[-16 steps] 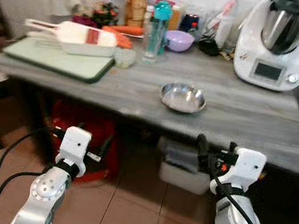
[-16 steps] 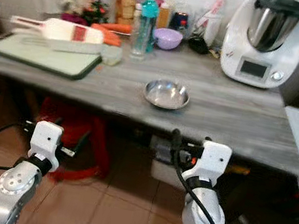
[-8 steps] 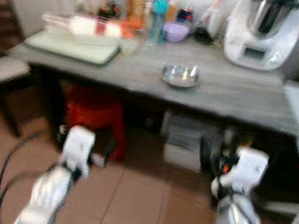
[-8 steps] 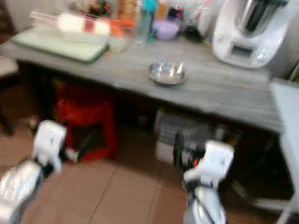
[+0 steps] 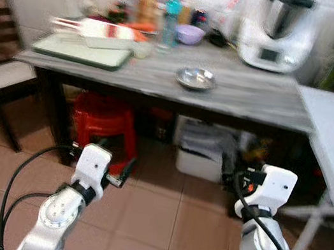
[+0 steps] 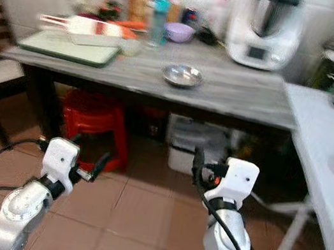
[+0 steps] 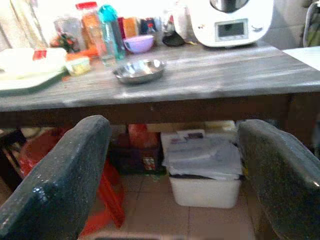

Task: Setting the table

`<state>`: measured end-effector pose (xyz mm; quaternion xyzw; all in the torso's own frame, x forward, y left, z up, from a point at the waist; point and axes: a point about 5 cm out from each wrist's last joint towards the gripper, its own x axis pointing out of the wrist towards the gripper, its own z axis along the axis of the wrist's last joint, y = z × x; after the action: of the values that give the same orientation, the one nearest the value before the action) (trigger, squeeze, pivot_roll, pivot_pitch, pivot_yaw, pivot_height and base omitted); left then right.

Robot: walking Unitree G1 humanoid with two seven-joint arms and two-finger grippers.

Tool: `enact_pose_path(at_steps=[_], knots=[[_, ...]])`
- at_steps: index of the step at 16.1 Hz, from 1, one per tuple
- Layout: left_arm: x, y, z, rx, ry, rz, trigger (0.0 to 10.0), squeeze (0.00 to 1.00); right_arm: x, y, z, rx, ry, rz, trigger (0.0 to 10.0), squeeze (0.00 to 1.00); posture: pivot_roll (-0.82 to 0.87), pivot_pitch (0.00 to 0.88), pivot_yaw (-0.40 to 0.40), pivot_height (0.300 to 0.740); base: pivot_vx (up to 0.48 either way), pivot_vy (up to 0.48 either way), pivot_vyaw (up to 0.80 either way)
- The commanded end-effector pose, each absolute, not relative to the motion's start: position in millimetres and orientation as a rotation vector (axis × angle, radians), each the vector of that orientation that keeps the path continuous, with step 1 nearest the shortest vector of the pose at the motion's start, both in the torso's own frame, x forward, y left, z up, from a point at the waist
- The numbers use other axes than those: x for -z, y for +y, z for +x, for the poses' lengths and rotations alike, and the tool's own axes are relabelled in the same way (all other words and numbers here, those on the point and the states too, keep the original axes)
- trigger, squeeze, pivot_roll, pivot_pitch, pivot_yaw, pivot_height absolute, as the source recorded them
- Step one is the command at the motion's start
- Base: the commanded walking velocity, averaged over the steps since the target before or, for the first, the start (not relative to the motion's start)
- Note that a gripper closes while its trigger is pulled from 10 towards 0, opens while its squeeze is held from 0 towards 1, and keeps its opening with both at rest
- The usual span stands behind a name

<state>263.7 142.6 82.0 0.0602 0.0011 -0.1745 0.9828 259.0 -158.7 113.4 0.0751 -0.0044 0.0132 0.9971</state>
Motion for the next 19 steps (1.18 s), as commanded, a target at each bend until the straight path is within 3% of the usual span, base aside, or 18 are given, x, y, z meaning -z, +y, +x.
enact_pose_path(at_steps=[1,19], knots=[[-79.9,141.4,261.7,0.362,0.014,0.118,10.0,0.0,-115.3,-158.9,262.0,-0.032,-0.007,0.151,10.0,0.0,0.02,0.0,0.008,0.74,0.0,-0.292,0.0],[-78.6,137.4,262.1,0.393,0.02,0.112,10.0,0.0,-115.8,-159.7,270.8,-0.025,-0.003,0.151,10.0,0.0,0.03,0.0,0.006,0.74,0.0,-0.306,0.0]])
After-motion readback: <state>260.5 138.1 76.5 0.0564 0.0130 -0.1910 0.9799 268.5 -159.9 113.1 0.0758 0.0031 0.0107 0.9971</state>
